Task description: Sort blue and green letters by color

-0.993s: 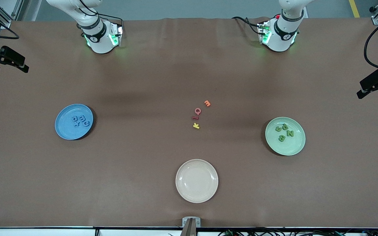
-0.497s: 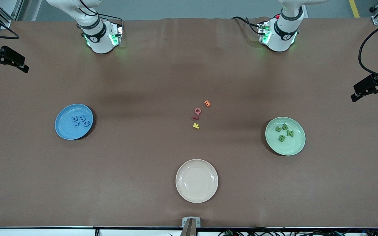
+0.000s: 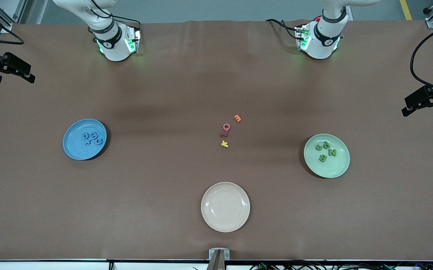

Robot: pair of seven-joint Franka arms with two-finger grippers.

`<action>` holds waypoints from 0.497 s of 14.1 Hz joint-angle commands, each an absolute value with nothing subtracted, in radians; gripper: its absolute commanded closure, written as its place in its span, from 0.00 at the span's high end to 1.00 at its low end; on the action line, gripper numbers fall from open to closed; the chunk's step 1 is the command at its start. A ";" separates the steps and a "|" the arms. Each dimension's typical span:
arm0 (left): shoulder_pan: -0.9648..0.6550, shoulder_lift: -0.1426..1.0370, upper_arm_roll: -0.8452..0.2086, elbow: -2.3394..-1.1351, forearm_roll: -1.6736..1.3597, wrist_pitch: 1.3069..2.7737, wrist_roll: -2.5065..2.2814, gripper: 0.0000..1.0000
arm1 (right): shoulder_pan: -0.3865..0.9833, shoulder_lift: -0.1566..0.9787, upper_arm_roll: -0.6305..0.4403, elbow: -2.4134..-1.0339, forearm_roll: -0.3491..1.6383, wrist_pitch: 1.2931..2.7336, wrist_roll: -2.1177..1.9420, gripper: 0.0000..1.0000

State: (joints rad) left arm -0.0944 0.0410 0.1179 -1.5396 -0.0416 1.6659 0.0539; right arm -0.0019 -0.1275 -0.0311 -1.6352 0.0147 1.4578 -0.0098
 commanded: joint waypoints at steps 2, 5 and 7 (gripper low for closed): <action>-0.101 -0.040 0.130 -1.661 -0.040 1.677 0.061 0.99 | 0.002 -0.152 -0.031 -1.658 0.011 1.468 -0.029 1.00; -0.068 -0.101 0.121 -1.726 -0.040 1.700 0.064 0.99 | -0.002 -0.152 -0.032 -1.658 0.011 1.468 -0.043 1.00; -0.048 -0.104 0.094 -1.726 -0.040 1.709 0.064 0.99 | -0.002 -0.152 -0.032 -1.658 0.011 1.465 -0.043 1.00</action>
State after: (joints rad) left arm -0.0687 -0.0615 0.1187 -1.6813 -0.0416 1.6794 0.0566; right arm -0.0019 -0.1275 -0.0314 -1.6354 0.0147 1.4578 -0.0308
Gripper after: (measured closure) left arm 0.004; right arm 0.000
